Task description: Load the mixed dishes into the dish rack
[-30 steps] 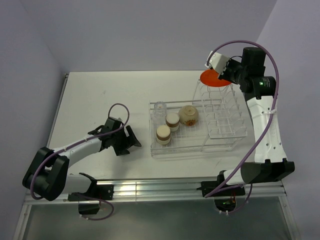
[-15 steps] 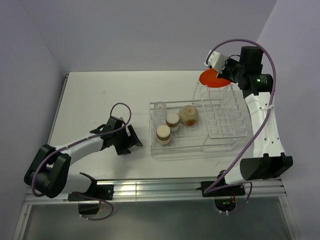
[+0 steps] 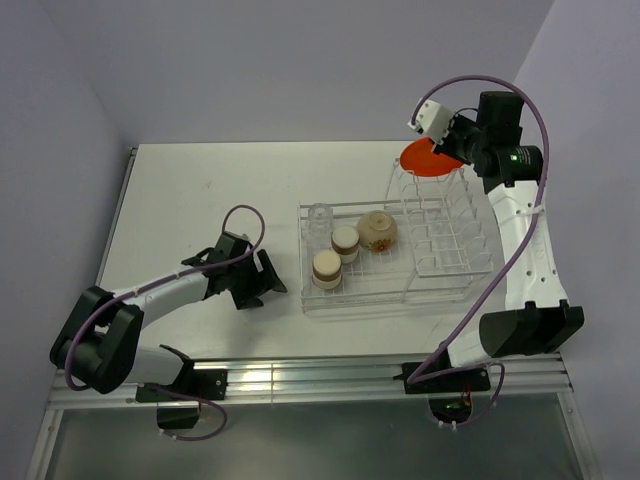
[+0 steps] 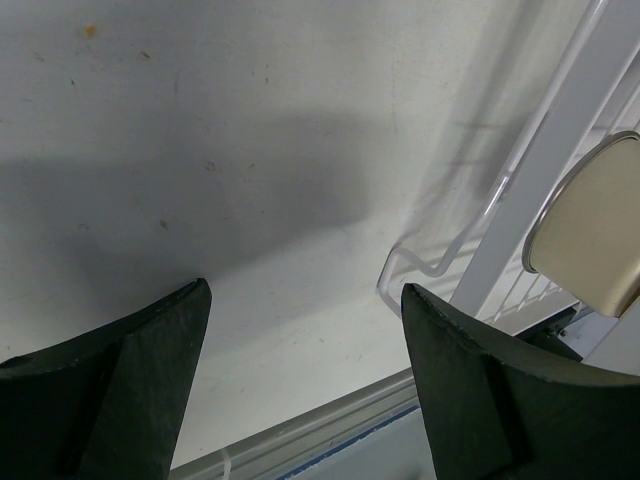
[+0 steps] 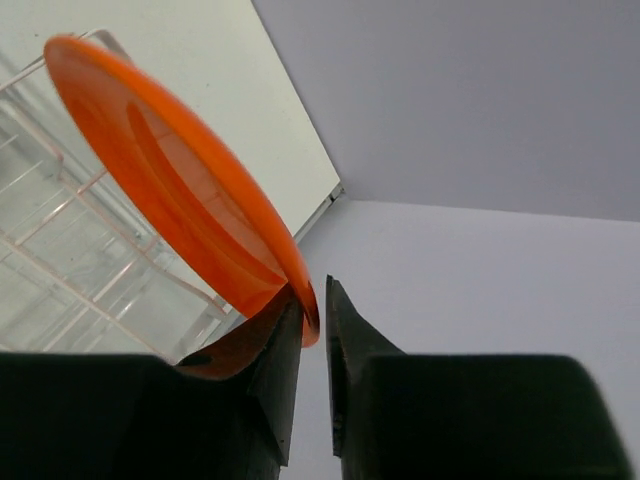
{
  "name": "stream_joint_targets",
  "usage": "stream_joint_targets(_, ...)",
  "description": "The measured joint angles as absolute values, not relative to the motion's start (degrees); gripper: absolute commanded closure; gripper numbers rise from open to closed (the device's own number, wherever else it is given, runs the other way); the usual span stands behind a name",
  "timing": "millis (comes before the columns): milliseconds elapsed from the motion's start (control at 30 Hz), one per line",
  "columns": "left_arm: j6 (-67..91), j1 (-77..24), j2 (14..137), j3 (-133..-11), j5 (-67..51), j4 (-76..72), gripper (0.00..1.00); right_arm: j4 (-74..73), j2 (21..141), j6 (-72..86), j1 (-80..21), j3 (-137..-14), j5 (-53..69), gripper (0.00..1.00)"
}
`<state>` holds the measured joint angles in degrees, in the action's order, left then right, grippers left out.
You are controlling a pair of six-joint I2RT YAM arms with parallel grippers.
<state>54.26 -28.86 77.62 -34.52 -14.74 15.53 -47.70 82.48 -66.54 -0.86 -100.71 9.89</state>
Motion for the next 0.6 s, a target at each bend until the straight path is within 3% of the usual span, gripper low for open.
stream_joint_targets(133,54.26,-28.99,77.62,-34.52,-14.72,15.49,0.16,-43.09,81.52,-65.04,-0.82,-98.06,9.74,0.5)
stream_joint_targets(267,54.3,-29.23,77.62,-34.52,-14.7,15.44,0.15,-41.47,79.9,-64.51,-0.8,-95.96,10.26,0.47)
stream_joint_targets(300,54.37,-29.34,77.62,-34.52,-14.7,15.44,0.16,-41.15,79.37,-64.34,-0.8,-95.88,10.66,0.28)
stream_joint_targets(333,54.54,-29.52,77.62,-34.52,-14.68,15.42,0.16,-40.8,78.96,-64.1,-0.8,-95.88,11.11,0.22)
stream_joint_targets(600,55.42,-30.89,77.34,-34.52,-13.65,15.55,0.15,-37.69,74.7,-63.22,-0.75,-94.24,14.06,0.0)
